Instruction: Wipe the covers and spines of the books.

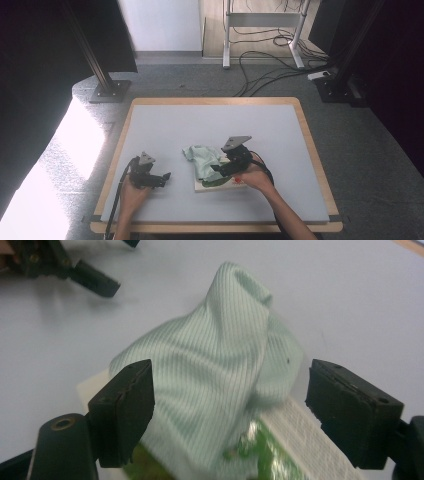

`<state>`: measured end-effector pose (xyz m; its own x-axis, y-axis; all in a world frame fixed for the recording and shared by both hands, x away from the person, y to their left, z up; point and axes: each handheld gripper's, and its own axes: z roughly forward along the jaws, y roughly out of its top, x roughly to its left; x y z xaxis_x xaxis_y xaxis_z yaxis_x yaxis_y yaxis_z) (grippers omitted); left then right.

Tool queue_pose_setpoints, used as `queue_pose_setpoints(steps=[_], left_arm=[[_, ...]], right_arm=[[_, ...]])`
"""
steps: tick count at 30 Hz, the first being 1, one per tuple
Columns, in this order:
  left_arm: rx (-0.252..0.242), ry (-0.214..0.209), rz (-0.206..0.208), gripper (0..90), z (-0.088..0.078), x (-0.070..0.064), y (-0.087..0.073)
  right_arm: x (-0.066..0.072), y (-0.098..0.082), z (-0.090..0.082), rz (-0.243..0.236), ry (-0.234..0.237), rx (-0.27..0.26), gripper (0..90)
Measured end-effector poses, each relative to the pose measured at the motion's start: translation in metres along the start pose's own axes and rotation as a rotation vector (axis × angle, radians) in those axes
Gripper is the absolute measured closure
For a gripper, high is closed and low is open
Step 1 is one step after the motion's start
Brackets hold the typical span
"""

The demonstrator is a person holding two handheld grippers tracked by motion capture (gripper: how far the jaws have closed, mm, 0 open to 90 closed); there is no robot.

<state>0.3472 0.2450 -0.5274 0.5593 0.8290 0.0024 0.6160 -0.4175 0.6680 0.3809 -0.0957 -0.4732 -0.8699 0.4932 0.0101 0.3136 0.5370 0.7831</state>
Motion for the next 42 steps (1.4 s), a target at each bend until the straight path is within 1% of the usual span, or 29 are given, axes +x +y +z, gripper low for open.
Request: queue_pose_setpoints(steps=[1, 3, 4, 5, 6, 7, 8, 9, 10, 11, 12, 13, 15, 16, 19, 20, 21, 24, 26, 28, 30, 31, 33, 36, 37, 38, 39, 40, 42], left_arm=[[0.011, -0.008, -0.003, 0.0, 0.001, 0.000, 0.001], [0.012, -0.009, -0.010, 0.0, 0.001, 0.001, 0.000], [0.012, -0.008, -0.008, 0.0, 0.001, 0.001, 0.000], [0.012, -0.007, -0.009, 0.0, 0.001, 0.001, 0.000], [0.012, -0.007, -0.009, 0.0, 0.001, 0.001, 0.000], [0.012, -0.009, -0.009, 0.0, 0.001, 0.001, 0.000], [0.011, -0.007, -0.011, 0.0, 0.001, 0.001, 0.000], [0.011, -0.008, -0.011, 0.0, 0.001, 0.001, 0.000], [0.011, -0.008, -0.011, 0.0, 0.001, 0.001, 0.000], [0.011, -0.008, -0.011, 0.0, 0.001, 0.001, 0.000], [0.011, -0.007, -0.010, 0.0, 0.001, 0.001, 0.000], [0.011, -0.008, -0.011, 0.0, 0.001, 0.001, 0.000], [0.011, -0.006, -0.010, 0.0, 0.001, 0.001, 0.000], [0.011, -0.007, -0.010, 0.0, 0.001, 0.001, 0.000], [0.011, -0.006, -0.009, 0.0, 0.001, 0.001, 0.000], [0.011, -0.006, -0.009, 0.0, 0.001, 0.001, 0.000], [0.011, -0.007, -0.009, 0.0, 0.001, 0.001, 0.000], [0.011, -0.007, -0.009, 0.0, 0.001, 0.001, 0.000], [0.010, -0.007, -0.009, 0.0, 0.001, 0.001, 0.000], [0.010, -0.007, -0.010, 0.0, 0.001, 0.001, 0.000], [0.010, -0.007, -0.009, 0.0, 0.001, 0.001, 0.000], [0.010, -0.007, -0.010, 0.0, 0.001, 0.000, 0.000], [0.010, -0.006, -0.009, 0.0, 0.001, 0.000, 0.000], [0.009, -0.006, -0.010, 0.0, 0.001, 0.000, 0.000], [0.010, -0.006, -0.009, 0.0, 0.001, 0.000, 0.000], [0.010, -0.005, -0.008, 0.0, 0.001, 0.000, 0.000], [0.009, -0.005, -0.008, 0.0, 0.001, 0.000, 0.000], [0.009, -0.005, -0.008, 0.0, 0.001, 0.000, 0.000], [0.008, -0.004, -0.008, 0.0, 0.001, 0.000, 0.000]], right_arm=[[-0.001, 0.008, 0.010, -0.011, -0.002, -0.003, 20.7], [-0.001, 0.010, 0.014, -0.011, 0.002, -0.001, 21.2], [-0.002, 0.012, 0.021, -0.012, 0.009, 0.008, 21.7], [-0.001, 0.014, 0.033, -0.024, 0.004, 0.032, 24.4], [-0.001, 0.014, 0.033, -0.024, 0.004, 0.032, 24.4], [-0.001, 0.014, 0.039, -0.028, 0.006, 0.051, 26.5], [-0.001, 0.014, 0.045, -0.027, 0.015, 0.070, 31.0], [0.001, 0.010, 0.057, -0.045, 0.017, 0.112, 46.7], [0.001, 0.010, 0.057, -0.045, 0.017, 0.112, 46.7], [0.001, 0.009, 0.060, -0.050, 0.016, 0.126, 52.4], [0.001, 0.008, 0.062, -0.019, 0.044, 0.104, 61.9], [0.000, 0.008, 0.064, 0.001, 0.045, 0.094, 68.6], [0.000, 0.011, 0.066, -0.002, 0.045, 0.095, 75.7], [0.001, 0.015, 0.070, -0.005, 0.032, 0.099, 77.8], [0.002, 0.022, 0.079, -0.002, 0.009, 0.099, 78.6], [0.002, 0.022, 0.079, -0.002, 0.009, 0.099, 78.6], [0.002, 0.029, 0.087, 0.000, 0.012, 0.097, 78.8], [0.001, 0.032, 0.091, 0.001, 0.012, 0.096, 79.5], [0.000, 0.032, 0.091, 0.005, 0.019, 0.098, 80.4], [-0.004, 0.028, 0.087, 0.025, 0.008, 0.095, 81.0], [-0.006, 0.026, 0.085, 0.026, 0.006, 0.092, 81.0], [-0.012, 0.018, 0.077, 0.049, -0.001, 0.086, 81.0], [-0.014, 0.015, 0.074, 0.050, -0.006, 0.085, 81.0], [-0.022, 0.005, 0.061, 0.063, -0.027, 0.089, 81.0], [-0.024, 0.002, 0.058, 0.071, -0.031, 0.090, 81.0], [-0.030, -0.005, 0.050, 0.088, -0.044, 0.091, 81.0], [-0.033, -0.008, 0.046, 0.091, -0.048, 0.091, 81.0], [-0.033, -0.008, 0.046, 0.091, -0.048, 0.091, 81.0], [-0.038, -0.014, 0.039, 0.109, -0.057, 0.090, 81.0]])
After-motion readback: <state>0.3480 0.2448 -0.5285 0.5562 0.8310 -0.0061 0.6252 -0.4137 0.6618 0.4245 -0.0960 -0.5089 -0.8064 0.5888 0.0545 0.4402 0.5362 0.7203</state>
